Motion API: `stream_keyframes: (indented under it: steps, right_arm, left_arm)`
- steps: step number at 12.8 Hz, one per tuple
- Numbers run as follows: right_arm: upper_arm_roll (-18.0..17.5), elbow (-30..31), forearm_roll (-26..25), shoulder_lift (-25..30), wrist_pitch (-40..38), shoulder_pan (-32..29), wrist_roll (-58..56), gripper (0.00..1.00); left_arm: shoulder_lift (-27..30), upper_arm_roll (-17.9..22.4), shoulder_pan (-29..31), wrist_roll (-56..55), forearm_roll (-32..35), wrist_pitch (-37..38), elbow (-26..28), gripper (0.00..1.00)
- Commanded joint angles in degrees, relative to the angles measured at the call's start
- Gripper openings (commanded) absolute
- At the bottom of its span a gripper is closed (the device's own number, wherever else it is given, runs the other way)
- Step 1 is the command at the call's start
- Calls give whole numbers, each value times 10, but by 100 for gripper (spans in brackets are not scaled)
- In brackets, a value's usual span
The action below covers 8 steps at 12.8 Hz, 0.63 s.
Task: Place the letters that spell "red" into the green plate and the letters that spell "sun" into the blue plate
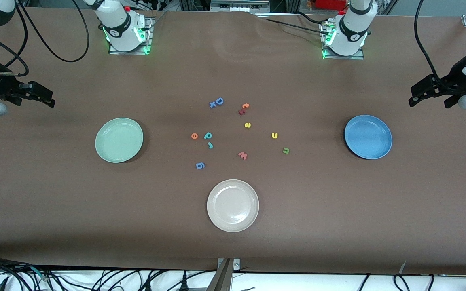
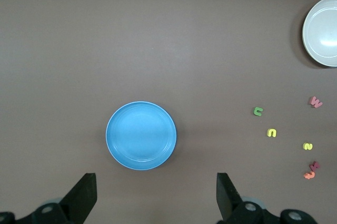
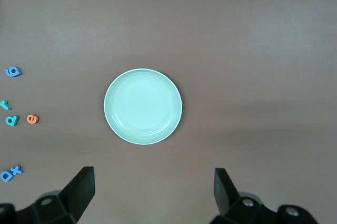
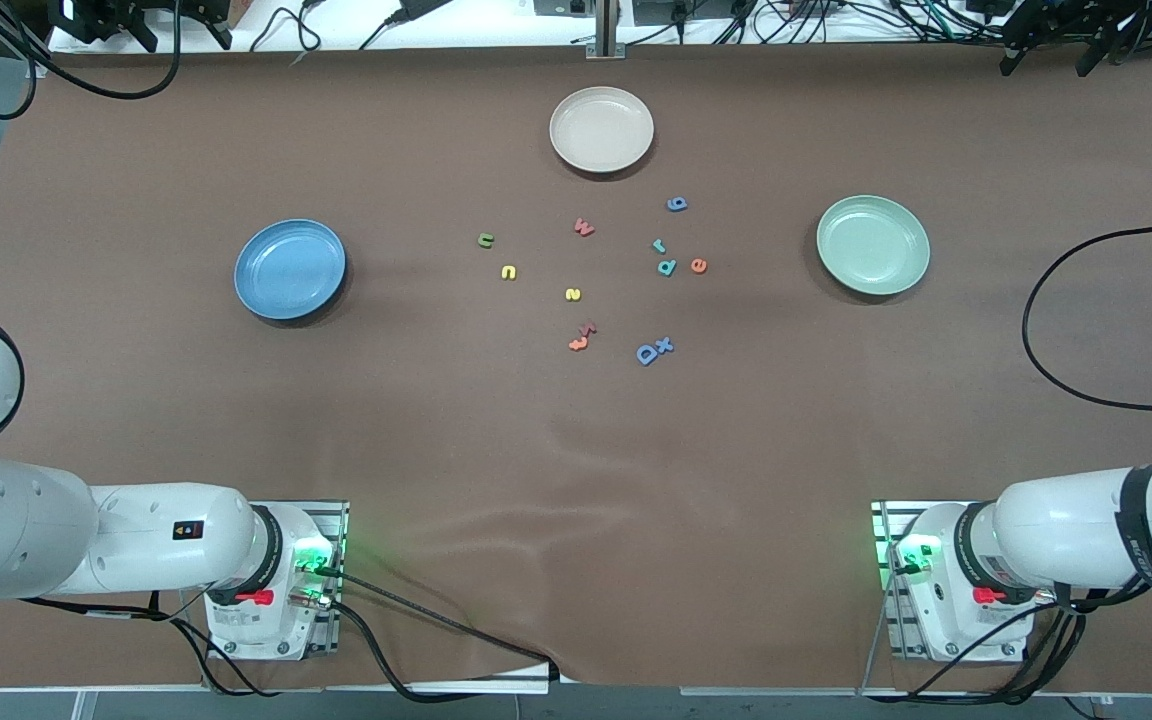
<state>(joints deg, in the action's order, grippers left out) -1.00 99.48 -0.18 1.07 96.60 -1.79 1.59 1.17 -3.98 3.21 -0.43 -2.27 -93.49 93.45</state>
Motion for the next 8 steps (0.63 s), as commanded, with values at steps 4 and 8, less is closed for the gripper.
stream_keyframes:
  steps: [4, 8]
  right_arm:
    - [-3, -10, -8, 0, -10, -1, 5, 100]
    - [-4, -10, -5, -1, -10, -1, 6, 100]
  left_arm:
    - [-9, -3, -2, -7, 13, 10, -21, 100]
    - [-9, -2, -2, -7, 14, 9, -21, 100]
